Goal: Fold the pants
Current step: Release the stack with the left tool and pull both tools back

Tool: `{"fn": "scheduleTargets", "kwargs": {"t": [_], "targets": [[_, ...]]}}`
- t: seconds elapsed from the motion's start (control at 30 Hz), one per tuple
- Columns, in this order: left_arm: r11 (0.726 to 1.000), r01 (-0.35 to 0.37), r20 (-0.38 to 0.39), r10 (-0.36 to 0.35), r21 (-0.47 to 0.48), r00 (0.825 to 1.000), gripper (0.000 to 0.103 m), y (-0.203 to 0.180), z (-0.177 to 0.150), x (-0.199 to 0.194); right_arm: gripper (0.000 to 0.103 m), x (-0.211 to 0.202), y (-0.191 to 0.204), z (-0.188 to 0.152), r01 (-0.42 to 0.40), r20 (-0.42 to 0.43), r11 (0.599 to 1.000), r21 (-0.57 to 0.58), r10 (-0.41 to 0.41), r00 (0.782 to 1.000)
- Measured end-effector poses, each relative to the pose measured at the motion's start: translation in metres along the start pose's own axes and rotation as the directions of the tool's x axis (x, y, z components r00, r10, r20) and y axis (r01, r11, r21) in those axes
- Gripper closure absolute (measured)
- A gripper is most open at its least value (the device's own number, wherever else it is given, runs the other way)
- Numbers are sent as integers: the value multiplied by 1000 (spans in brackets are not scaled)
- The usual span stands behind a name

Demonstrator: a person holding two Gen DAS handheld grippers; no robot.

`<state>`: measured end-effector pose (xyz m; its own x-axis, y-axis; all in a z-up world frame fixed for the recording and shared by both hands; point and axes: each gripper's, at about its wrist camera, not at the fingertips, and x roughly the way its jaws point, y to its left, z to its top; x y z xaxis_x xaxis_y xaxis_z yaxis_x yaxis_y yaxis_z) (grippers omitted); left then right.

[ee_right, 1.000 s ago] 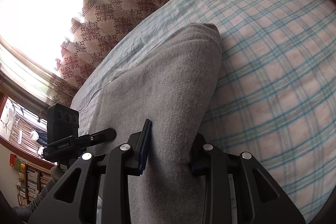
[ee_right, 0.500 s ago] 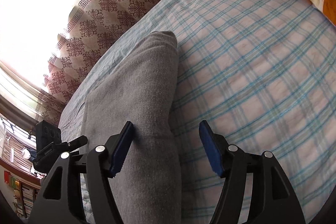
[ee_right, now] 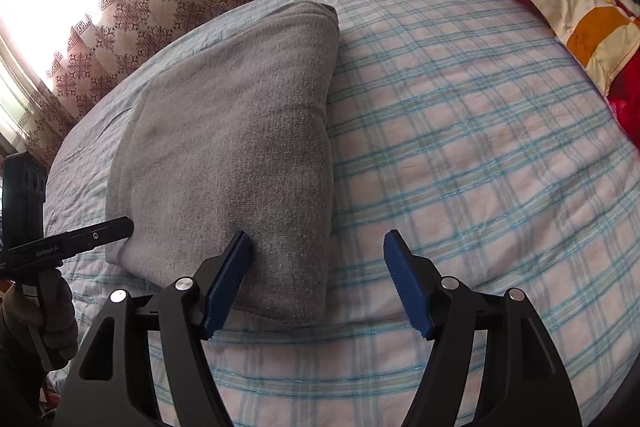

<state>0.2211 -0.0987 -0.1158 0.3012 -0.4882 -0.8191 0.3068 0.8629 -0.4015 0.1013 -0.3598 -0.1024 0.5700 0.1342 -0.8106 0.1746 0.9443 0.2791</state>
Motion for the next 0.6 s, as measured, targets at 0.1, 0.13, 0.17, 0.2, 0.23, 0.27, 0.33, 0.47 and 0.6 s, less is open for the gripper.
{"fn": "scheduleTargets", "kwargs": {"t": [0.1, 0.13, 0.17, 0.2, 0.23, 0.27, 0.33, 0.47, 0.6], "targets": [[997, -62, 19, 62, 37, 998, 30, -7, -1, -3, 31, -4, 1, 1, 14, 9, 1000, -5, -14, 1000], [995, -90, 29, 88, 54, 996, 30, -12, -2, -6, 31, -7, 3, 1, 22, 16, 1000, -9, -22, 1000], [991, -116, 39, 114, 70, 993, 30, -17, -4, -9, 30, -12, 5, 0, 29, 23, 999, -13, -29, 999], [987, -139, 46, 136, 84, 990, 28, -21, -6, -11, 30, -16, 7, -1, 33, 28, 999, -17, -33, 999], [982, -161, 53, 156, 97, 986, 25, -26, -9, -13, 30, -20, 11, -2, 35, 32, 999, -23, -34, 999], [978, -179, 60, 173, 109, 983, 23, -31, -13, -15, 30, -24, 15, -5, 36, 35, 999, -30, -35, 999], [971, -206, 71, 199, 125, 977, 21, -39, -20, -19, 30, -31, 23, -12, 49, 41, 997, -54, -47, 998], [957, -257, 102, 245, 136, 964, 15, -53, -38, -28, 25, -46, 39, -30, 82, 73, 991, -106, -74, 995], [938, -310, 157, 286, 157, 945, 11, -65, -54, -41, 22, -57, 52, -43, 104, 110, 987, -123, -91, 990]]}}
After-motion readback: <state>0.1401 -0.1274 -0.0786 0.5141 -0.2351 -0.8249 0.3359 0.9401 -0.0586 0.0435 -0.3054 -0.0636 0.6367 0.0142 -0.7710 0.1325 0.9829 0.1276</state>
